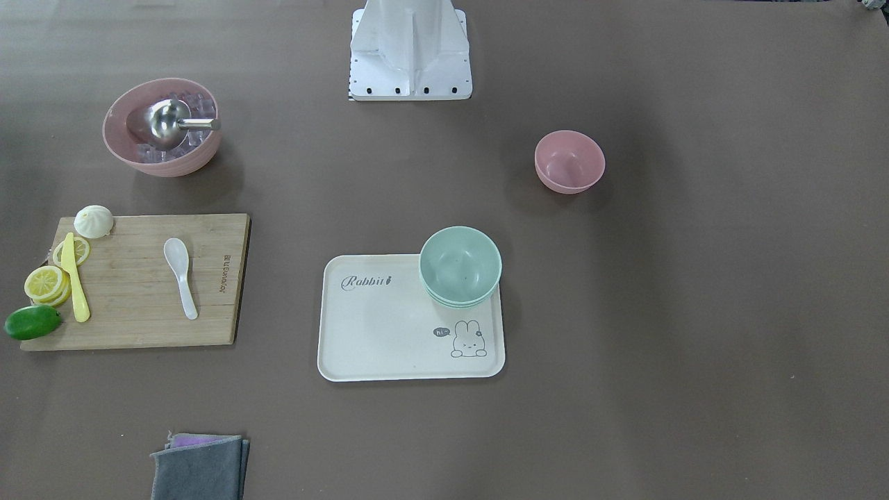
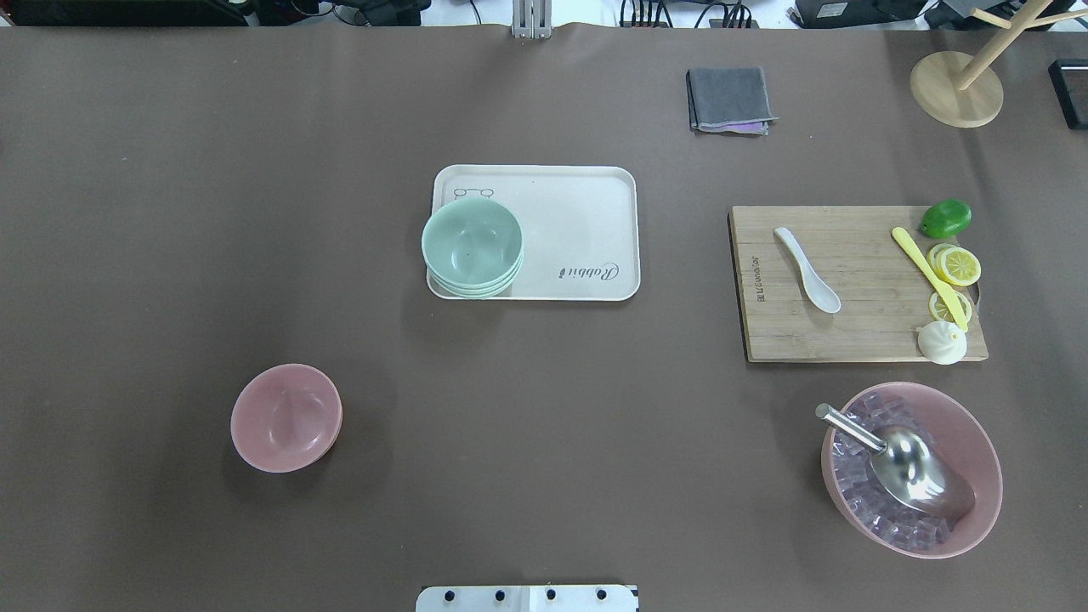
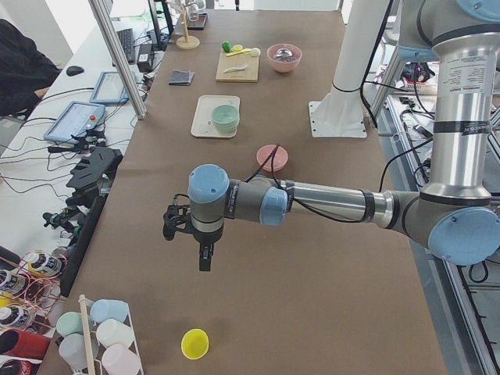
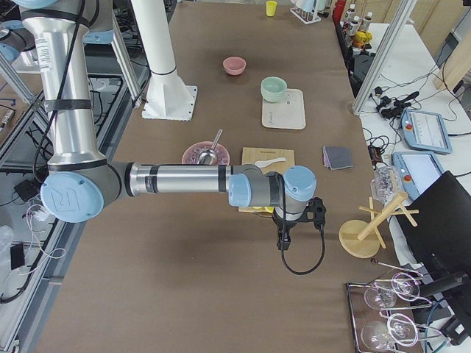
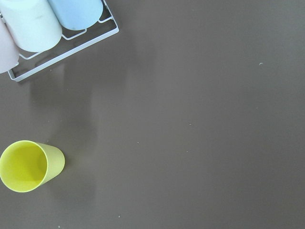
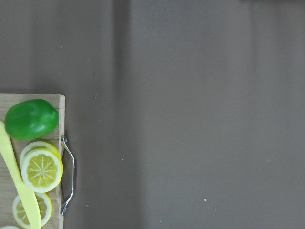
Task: Stack pink bowl on green and place spoon
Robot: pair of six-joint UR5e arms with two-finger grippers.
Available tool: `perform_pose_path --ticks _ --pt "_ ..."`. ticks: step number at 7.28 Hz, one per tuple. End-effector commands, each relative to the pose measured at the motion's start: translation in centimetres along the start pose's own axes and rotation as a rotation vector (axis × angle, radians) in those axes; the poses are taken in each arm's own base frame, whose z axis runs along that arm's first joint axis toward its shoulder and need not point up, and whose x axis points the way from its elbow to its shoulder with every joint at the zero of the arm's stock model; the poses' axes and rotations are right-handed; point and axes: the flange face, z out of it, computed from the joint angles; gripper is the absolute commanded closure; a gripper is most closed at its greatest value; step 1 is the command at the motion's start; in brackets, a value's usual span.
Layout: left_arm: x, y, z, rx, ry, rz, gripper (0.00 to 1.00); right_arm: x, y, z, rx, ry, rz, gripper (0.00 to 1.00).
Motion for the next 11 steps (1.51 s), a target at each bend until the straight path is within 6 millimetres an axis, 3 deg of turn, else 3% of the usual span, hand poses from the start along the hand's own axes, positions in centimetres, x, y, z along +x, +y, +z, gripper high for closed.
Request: perform_pose_path --ticks 1,6,11 --pt "0.2 0.0 -0.3 0.005 0.0 0.002 0.02 -0.2 0.1 -0.3 0.005 -0.005 0.008 0.0" --pt "0.1 0.1 -0.1 0.001 -0.002 -0.002 0.02 -2.0 -0.4 -2.0 0.034 -0.01 -0.001 0.0" --pt "0.1 0.1 -0.1 0.0 -0.002 -0.007 0.02 -2.4 -0.8 -2.2 0.038 -0.013 0.009 0.0"
